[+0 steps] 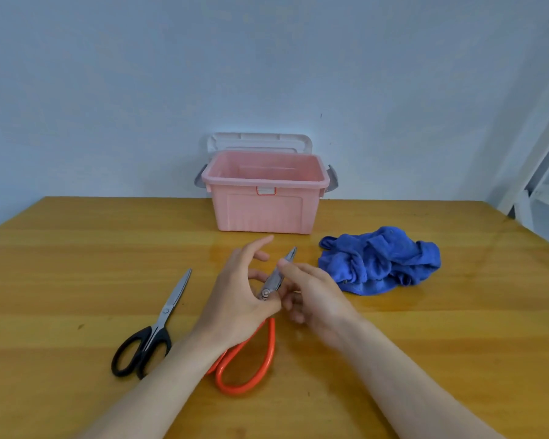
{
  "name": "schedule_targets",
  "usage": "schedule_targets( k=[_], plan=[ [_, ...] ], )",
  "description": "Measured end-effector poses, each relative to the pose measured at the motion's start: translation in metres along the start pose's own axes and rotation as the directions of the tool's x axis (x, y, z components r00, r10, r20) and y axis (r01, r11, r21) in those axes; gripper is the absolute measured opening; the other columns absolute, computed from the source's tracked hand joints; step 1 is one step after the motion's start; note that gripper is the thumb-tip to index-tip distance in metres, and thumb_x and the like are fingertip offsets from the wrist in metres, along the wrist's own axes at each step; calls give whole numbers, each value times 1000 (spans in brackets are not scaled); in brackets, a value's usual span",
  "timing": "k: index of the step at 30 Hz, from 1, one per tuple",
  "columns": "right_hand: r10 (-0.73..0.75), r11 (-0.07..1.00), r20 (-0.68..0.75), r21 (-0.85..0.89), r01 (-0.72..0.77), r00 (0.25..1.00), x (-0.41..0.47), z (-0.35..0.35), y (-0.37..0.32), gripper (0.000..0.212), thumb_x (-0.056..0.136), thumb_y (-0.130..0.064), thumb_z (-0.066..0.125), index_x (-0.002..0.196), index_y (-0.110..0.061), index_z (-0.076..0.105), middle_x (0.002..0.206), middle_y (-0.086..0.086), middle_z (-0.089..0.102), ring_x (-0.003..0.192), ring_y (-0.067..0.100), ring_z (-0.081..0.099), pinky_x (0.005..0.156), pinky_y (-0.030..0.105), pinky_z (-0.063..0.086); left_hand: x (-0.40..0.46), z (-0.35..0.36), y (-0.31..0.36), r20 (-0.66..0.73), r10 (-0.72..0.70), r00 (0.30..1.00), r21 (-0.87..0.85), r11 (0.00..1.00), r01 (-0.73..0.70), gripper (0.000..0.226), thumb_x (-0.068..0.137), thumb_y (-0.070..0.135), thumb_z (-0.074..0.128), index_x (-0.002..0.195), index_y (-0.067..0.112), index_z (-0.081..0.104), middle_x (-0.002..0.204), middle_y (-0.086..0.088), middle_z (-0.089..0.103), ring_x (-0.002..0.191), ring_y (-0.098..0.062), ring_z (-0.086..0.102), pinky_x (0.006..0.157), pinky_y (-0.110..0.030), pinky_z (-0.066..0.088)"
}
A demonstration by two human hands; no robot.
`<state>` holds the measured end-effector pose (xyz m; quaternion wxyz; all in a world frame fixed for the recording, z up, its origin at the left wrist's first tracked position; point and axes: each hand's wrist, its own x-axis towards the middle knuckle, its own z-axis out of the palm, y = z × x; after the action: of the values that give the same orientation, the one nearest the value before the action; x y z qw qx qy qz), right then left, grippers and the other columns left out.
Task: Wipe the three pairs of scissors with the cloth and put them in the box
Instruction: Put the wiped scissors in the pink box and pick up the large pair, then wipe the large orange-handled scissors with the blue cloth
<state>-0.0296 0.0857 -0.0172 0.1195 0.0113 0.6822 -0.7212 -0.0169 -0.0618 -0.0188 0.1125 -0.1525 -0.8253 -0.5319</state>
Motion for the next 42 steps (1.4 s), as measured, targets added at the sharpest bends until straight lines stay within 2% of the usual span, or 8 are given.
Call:
schedule_targets(
  k=[5, 9, 19, 22, 25, 30, 35, 42],
  plan=[
    [-92, 996, -21, -4, 92, 996, -2, 1, 4, 27, 100, -23, 54, 94, 1, 64, 67, 7, 56, 50, 14, 49, 43, 26, 37, -4, 4, 0, 12, 118, 993, 108, 987, -119, 64, 79, 2, 71, 130, 37, 54, 112, 14, 51, 102, -1, 55, 68, -14, 46],
    [-152, 983, -137, 87, 164, 979, -2, -5, 2, 24, 101, -20, 51, 85, -6, 62, 62, 3, 51, 51, 15, 48, 45, 26, 39, -6, -6, -3, -6, 254, 967, 340, 910, -237, 31, 82, 36, 68, 113, 36, 65, 90, 20, 56, 95, -3, 49, 81, -13, 39],
    [-233, 917, -226, 273, 291, 946, -1, -13, -1, 24, 102, -22, 50, 93, -4, 63, 63, 1, 45, 54, 15, 47, 47, 27, 41, -4, -16, -17, 134, -41, 990, 531, 847, -37, 33, 88, 55, 57, 118, 40, 55, 106, 26, 63, 102, 8, 53, 105, -31, 29],
    [-311, 907, -154, 247, 341, 938, -4, -8, -3, 27, 94, -30, 55, 95, -4, 63, 64, 2, 46, 55, 16, 49, 47, 28, 42, -2, -13, -20, 136, -62, 989, 480, 877, -11, 23, 89, 53, 58, 97, 32, 65, 80, 13, 69, 74, -2, 63, 76, -28, 53],
    [-370, 902, -77, 208, 378, 926, -6, -11, -6, 40, 84, -42, 65, 99, -6, 63, 68, 2, 54, 59, 16, 51, 49, 28, 42, -2, -15, -20, 84, -26, 996, 398, 917, -10, 14, 91, 44, 61, 91, 30, 62, 65, 8, 61, 59, -6, 58, 51, -18, 43],
    [-345, 925, 6, 173, 338, 939, -9, -25, -10, 43, 81, -31, 70, 119, -11, 64, 83, 5, 69, 60, 16, 53, 52, 28, 43, 1, -21, -24, -66, 33, 997, 322, 947, -11, 14, 89, 39, 64, 86, 29, 55, 62, 8, 58, 59, -7, 57, 50, -19, 40],
    [-351, 927, -69, 114, 357, 934, -11, -30, -12, 25, 80, -30, 67, 84, -5, 69, 65, 6, 63, 54, 17, 51, 46, 25, 41, 1, -19, -27, -101, 19, 995, 229, 973, 5, 31, 83, 59, 51, 88, 29, 57, 57, 5, 57, 48, -8, 54, 46, -26, 43],
    [-373, 928, -136, -40, 371, 918, -10, -37, -19, 35, 100, -29, 49, 81, -3, 62, 63, 9, 66, 50, 18, 55, 45, 27, 43, 3, -19, -30, -102, -15, 995, 210, 977, 36, 13, 89, 43, 59, 89, 30, 59, 62, 5, 61, 52, -8, 57, 50, -26, 45]
  ],
)
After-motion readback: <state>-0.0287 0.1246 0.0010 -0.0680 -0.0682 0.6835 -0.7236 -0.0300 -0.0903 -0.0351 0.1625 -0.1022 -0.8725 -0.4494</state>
